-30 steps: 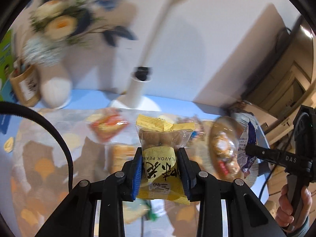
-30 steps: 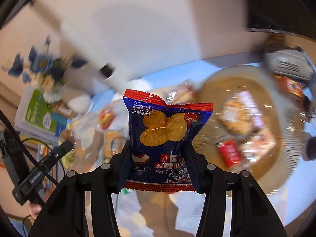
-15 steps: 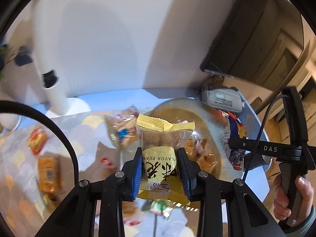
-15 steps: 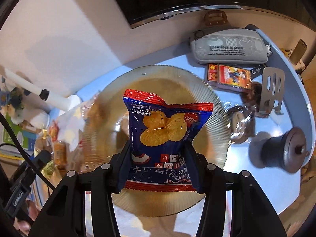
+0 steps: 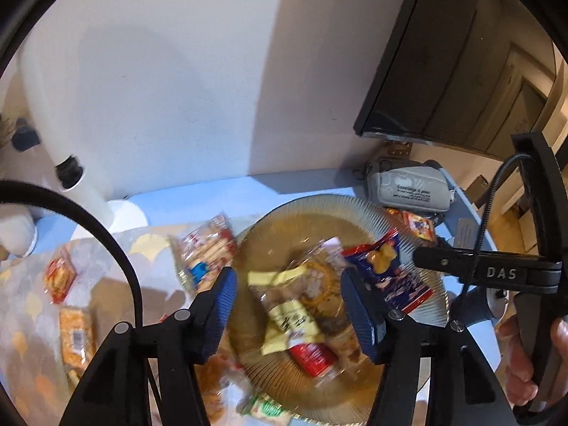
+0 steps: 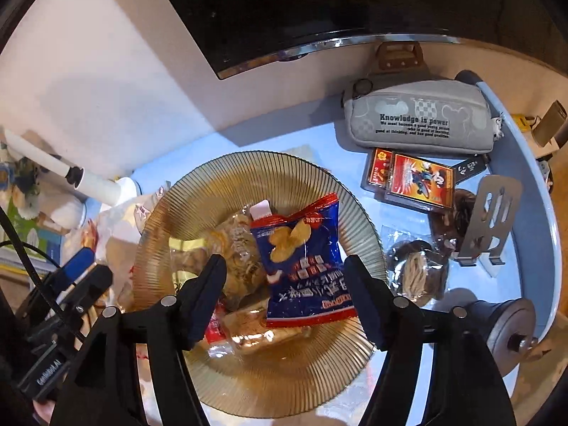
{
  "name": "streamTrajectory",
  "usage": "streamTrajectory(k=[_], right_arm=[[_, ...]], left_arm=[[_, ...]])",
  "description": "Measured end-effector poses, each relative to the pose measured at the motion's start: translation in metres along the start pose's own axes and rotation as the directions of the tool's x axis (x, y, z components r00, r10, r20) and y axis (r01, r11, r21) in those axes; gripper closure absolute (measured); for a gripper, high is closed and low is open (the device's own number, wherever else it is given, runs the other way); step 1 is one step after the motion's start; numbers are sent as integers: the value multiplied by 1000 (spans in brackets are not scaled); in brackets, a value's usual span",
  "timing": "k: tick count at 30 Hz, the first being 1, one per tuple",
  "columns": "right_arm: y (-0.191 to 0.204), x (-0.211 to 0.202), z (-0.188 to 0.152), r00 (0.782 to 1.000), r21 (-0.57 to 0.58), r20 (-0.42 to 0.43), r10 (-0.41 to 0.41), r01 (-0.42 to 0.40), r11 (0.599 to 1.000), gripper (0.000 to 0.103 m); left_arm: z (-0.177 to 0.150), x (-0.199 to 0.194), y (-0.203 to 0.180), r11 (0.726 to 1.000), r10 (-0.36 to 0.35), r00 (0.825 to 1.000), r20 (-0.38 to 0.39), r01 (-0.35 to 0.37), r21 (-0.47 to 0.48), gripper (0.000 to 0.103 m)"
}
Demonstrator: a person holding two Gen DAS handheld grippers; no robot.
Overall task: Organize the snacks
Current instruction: 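Carry both bags over the amber bowl and open both grippers to drop them, then withdraw both open grippers from the bowl toward the snack pile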
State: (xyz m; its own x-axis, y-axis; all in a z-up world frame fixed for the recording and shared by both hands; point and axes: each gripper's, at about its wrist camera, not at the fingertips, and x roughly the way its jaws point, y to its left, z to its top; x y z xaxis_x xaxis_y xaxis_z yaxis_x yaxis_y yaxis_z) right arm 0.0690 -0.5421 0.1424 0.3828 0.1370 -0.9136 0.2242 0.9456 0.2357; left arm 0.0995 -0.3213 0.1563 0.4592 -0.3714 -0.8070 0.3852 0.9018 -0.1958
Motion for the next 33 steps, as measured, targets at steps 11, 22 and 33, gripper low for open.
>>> streamTrajectory(k=[11, 22, 33], right_arm=[[17, 3, -24, 997, 17, -50, 53, -53, 998, 35], [67, -7, -37, 994, -24, -42, 103, -104, 994, 35], [128, -1, -26, 984, -203, -98, 146, -164, 965, 35]], left_arm=[[-43, -52, 80, 981, 89, 996, -3, -88, -174, 45], [-98, -115, 182, 903, 247, 969, -13, -235, -360, 45], [-131, -144, 215, 828, 314, 949, 20, -264, -495, 45]])
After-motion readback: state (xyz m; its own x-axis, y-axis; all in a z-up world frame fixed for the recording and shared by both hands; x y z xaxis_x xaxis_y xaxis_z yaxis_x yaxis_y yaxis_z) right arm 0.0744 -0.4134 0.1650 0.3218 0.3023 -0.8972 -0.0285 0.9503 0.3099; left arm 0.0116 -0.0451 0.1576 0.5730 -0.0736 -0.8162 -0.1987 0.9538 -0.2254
